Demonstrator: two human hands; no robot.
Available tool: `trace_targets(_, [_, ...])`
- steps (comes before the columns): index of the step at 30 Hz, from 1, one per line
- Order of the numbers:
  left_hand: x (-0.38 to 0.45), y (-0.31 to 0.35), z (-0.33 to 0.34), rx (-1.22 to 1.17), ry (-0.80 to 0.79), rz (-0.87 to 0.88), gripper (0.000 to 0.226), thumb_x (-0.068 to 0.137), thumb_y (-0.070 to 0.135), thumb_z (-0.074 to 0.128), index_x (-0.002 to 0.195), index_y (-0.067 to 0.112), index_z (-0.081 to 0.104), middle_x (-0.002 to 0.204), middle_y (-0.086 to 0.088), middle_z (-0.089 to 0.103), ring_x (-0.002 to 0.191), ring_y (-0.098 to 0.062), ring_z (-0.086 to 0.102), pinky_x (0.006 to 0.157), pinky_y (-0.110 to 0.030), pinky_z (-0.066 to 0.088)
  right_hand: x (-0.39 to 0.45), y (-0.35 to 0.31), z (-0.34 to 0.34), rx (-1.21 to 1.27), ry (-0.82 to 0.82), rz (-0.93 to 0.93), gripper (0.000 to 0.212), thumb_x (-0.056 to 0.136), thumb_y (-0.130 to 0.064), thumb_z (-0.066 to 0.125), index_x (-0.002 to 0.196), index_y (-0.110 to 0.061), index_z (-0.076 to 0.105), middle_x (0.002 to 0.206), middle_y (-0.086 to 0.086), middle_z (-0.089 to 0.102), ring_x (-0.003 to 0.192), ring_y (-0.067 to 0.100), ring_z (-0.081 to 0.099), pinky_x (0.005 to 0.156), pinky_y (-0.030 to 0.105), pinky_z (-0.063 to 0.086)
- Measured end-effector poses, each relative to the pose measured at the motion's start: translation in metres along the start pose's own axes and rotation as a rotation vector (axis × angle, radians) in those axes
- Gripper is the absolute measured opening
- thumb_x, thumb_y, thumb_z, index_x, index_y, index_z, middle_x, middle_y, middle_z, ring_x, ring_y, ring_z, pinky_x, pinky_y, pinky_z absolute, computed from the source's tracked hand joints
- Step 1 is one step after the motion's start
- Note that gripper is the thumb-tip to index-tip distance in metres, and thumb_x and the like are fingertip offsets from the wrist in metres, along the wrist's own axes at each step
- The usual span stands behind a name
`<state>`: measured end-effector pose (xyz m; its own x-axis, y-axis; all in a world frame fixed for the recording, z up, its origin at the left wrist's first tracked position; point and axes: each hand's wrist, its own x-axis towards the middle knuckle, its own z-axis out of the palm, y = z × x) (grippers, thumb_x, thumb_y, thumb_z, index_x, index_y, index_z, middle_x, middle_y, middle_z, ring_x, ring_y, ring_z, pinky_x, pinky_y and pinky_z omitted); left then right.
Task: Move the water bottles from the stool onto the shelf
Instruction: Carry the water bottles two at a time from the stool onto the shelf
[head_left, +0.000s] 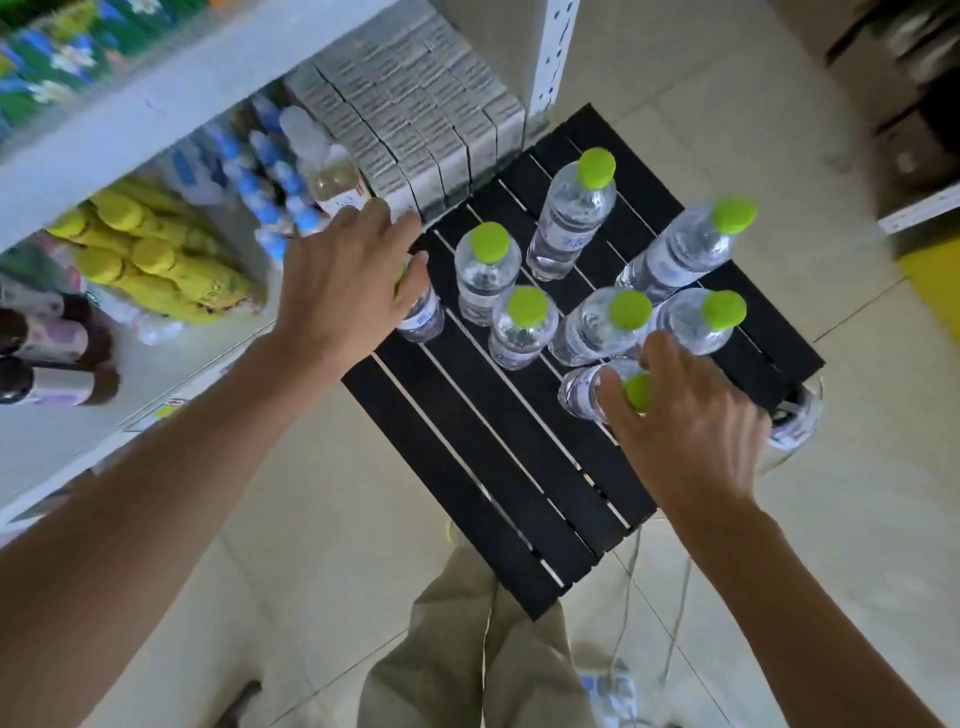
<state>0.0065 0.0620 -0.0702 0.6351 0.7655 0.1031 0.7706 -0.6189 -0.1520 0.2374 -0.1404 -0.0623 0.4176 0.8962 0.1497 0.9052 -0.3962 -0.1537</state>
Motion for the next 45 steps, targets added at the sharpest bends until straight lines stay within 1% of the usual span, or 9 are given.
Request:
trace_targets(10, [-0.027, 0.002, -0.003, -0.170, 0.025, -0.305, 0.048, 0.098, 0.050, 0.053, 0.113, 0.005, 0.058, 0.068, -0.027, 0.064, 0.063, -0.048, 0.066, 0.053, -0.045, 0.047, -0.026, -0.007, 0.020, 0.034, 0.145, -0.064, 0.040, 0.100, -0.045, 0.066, 0.075, -0.015, 0.058, 0.047, 0.002, 0.049, 0.033, 0.030, 0.046, 0.033, 0.030, 0.042])
trace_targets(18, [-0.099, 0.010, -0.063, -0.397, -0.077, -0.604, 0.035, 0.093, 0.050, 0.067, 0.095, 0.017, 0.053, 0.059, -0.003, 0.049, 0.061, -0.040, 0.060, 0.058, -0.036, 0.036, -0.059, -0.028, -0.014, 0.286, 0.109, -0.145, 0.032, 0.096, -0.031, 0.073, 0.070, -0.017, 0.062, 0.052, -0.005, 0.058, 0.037, 0.020, 0.046, 0.035, 0.024, 0.040])
trace_targets(23, [-0.141, 0.002, -0.197, -0.570, -0.056, -0.782, 0.039, 0.081, 0.061, 0.066, 0.083, 0.028, 0.045, 0.055, 0.006, 0.053, 0.058, -0.030, 0.059, 0.056, -0.035, 0.045, -0.046, -0.080, -0.128, 0.469, 0.003, -0.330, 0.024, 0.087, -0.033, 0.073, 0.067, -0.024, 0.063, 0.056, -0.007, 0.057, 0.039, 0.013, 0.049, 0.033, 0.024, 0.040])
trace_targets(25, [-0.153, -0.012, -0.265, -0.650, -0.006, -0.894, 0.042, 0.078, 0.053, 0.079, 0.079, 0.028, 0.045, 0.057, 0.004, 0.060, 0.056, -0.025, 0.058, 0.058, -0.035, 0.047, -0.030, -0.112, -0.195, 0.558, -0.008, -0.504, 0.020, 0.079, -0.038, 0.076, 0.068, -0.026, 0.063, 0.059, -0.005, 0.056, 0.043, 0.013, 0.051, 0.034, 0.026, 0.042])
trace_targets(28, [-0.172, -0.051, -0.370, -0.649, 0.063, -0.924, 0.042, 0.072, 0.041, 0.089, 0.081, 0.029, 0.049, 0.072, 0.027, 0.065, 0.058, -0.017, 0.061, 0.059, -0.034, 0.047, -0.001, -0.166, -0.307, 0.593, -0.055, -0.831, 0.021, 0.080, -0.047, 0.071, 0.076, -0.031, 0.059, 0.065, -0.006, 0.055, 0.048, 0.009, 0.053, 0.037, 0.023, 0.044])
trace_targets(34, [-0.217, -0.143, -0.604, -0.637, 0.501, -0.904, 0.039, 0.071, 0.031, 0.093, 0.068, 0.024, 0.054, 0.051, 0.018, 0.059, 0.045, -0.004, 0.050, 0.045, -0.018, 0.039, 0.055, -0.306, -0.517, 0.480, -0.036, -1.134, 0.059, 0.095, -0.085, 0.022, 0.093, -0.038, 0.059, 0.076, -0.011, 0.068, 0.061, 0.006, 0.063, 0.057, 0.034, 0.061])
trace_targets(37, [-0.246, -0.204, -0.692, -0.608, 0.629, -0.834, 0.036, 0.065, 0.045, 0.085, 0.070, 0.026, 0.055, 0.048, 0.010, 0.053, 0.044, -0.005, 0.039, 0.047, -0.020, 0.032, 0.063, -0.362, -0.602, 0.595, -0.079, -1.256, 0.037, 0.083, -0.085, 0.044, 0.094, -0.052, 0.055, 0.075, -0.016, 0.064, 0.068, -0.002, 0.057, 0.067, 0.026, 0.054])
trace_targets(42, [-0.283, -0.303, -0.795, -0.786, 0.654, -0.726, 0.030, 0.082, 0.002, 0.084, 0.071, 0.011, 0.058, 0.046, 0.013, 0.046, 0.042, 0.001, 0.037, 0.042, -0.008, 0.028, 0.056, -0.469, -0.668, 0.707, -0.135, -1.293, 0.039, 0.080, -0.072, 0.068, 0.096, -0.036, 0.066, 0.070, -0.010, 0.066, 0.060, 0.002, 0.054, 0.057, 0.024, 0.038])
trace_targets(45, [-0.308, -0.360, -0.829, -0.789, 0.651, -0.693, 0.022, 0.078, 0.005, 0.082, 0.072, 0.012, 0.062, 0.050, 0.012, 0.047, 0.045, -0.002, 0.038, 0.045, -0.015, 0.028, 0.055, -0.535, -0.685, 0.794, -0.194, -1.247, 0.033, 0.083, -0.059, 0.078, 0.082, -0.027, 0.069, 0.064, -0.016, 0.063, 0.056, 0.000, 0.050, 0.052, 0.020, 0.033])
